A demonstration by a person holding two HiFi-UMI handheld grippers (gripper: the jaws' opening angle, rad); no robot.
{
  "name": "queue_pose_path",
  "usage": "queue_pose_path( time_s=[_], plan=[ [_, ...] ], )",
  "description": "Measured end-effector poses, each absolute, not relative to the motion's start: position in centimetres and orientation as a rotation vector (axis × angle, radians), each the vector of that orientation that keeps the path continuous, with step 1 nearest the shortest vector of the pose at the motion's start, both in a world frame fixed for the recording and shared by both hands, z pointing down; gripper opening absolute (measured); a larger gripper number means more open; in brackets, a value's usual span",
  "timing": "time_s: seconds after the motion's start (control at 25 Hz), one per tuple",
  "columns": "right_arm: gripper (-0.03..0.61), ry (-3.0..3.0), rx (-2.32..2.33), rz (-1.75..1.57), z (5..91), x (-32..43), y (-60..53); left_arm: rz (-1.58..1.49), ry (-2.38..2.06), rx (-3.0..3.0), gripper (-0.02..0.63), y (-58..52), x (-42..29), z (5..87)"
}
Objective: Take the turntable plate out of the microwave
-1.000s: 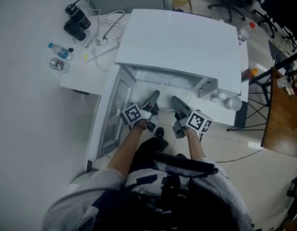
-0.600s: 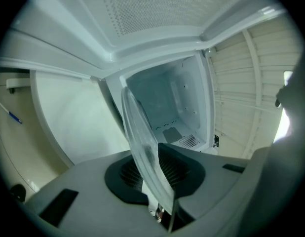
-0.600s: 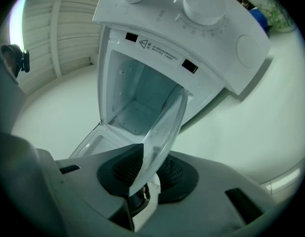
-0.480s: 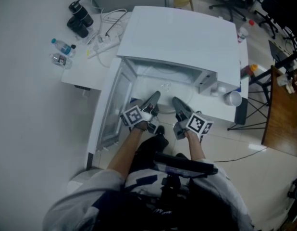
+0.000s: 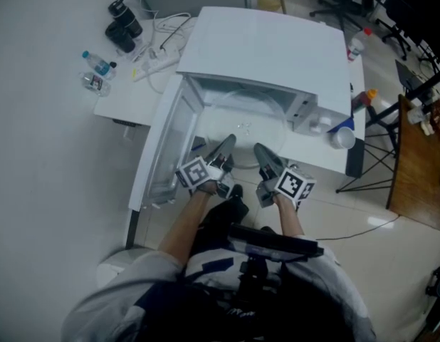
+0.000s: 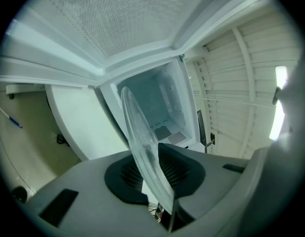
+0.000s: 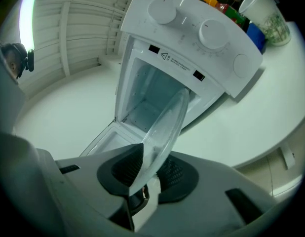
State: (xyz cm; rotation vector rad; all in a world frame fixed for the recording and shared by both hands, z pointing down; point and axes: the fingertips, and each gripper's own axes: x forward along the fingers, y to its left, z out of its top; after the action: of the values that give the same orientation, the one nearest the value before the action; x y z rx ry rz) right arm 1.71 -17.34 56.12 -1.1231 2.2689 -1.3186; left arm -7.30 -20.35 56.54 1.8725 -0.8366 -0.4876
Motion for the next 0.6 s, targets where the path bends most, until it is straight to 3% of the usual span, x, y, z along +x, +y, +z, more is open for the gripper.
queue_pose_path(
  time_s=[0.6],
  plan=[
    [0.087,2.341,-1.085,-1.249,53.3,4.0,-6.4,-0.599,-0.819,1.896,0.055,-9.1,-4.9,52.7]
  ],
)
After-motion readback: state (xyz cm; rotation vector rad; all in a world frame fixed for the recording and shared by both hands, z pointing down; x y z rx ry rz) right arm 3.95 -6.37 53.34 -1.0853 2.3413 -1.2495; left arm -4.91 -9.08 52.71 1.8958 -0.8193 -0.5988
